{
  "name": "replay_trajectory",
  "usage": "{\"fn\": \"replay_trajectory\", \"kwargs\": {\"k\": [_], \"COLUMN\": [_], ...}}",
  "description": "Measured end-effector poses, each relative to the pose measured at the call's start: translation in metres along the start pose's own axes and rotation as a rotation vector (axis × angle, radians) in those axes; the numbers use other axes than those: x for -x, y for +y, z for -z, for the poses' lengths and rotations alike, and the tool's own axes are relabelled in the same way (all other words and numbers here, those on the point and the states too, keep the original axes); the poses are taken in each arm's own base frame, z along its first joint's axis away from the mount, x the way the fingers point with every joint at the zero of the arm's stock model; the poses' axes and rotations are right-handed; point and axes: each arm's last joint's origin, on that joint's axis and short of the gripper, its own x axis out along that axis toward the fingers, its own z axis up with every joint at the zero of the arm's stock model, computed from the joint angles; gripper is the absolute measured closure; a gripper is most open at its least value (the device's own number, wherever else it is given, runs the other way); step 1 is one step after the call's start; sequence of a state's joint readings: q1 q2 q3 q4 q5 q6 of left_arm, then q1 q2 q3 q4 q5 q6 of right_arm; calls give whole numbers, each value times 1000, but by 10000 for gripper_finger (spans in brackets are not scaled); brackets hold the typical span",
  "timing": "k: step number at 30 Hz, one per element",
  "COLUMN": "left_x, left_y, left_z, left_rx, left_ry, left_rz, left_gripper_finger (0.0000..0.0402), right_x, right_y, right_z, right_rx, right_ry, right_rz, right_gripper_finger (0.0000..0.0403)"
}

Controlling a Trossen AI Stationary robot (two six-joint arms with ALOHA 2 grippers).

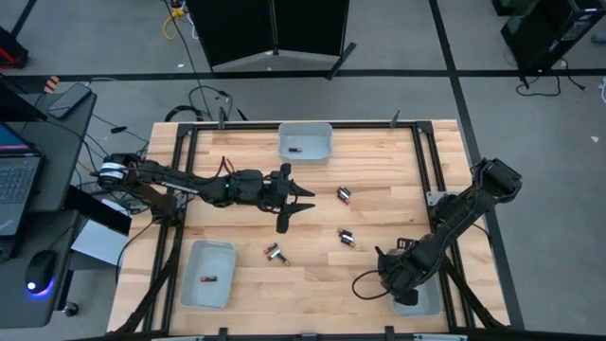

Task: Sort batteries
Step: Put the silver battery into the bottom right gray bin

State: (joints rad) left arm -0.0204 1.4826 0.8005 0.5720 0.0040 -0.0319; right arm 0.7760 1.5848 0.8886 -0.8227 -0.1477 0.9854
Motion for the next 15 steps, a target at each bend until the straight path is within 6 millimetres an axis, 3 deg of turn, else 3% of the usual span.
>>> {"fn": "replay_trajectory", "kwargs": {"k": [15], "left_x": [0], "left_y": [-1], "left_z": [1], "left_rx": [0], "left_ry": [16], "left_rz": [16], "left_gripper_finger": [254], "right_x": [0], "right_y": [0], "right_z": [-1], "right_rx": [3], "right_ry": [-26], "right_rz": [11], "right_gripper_finger": [324]}}
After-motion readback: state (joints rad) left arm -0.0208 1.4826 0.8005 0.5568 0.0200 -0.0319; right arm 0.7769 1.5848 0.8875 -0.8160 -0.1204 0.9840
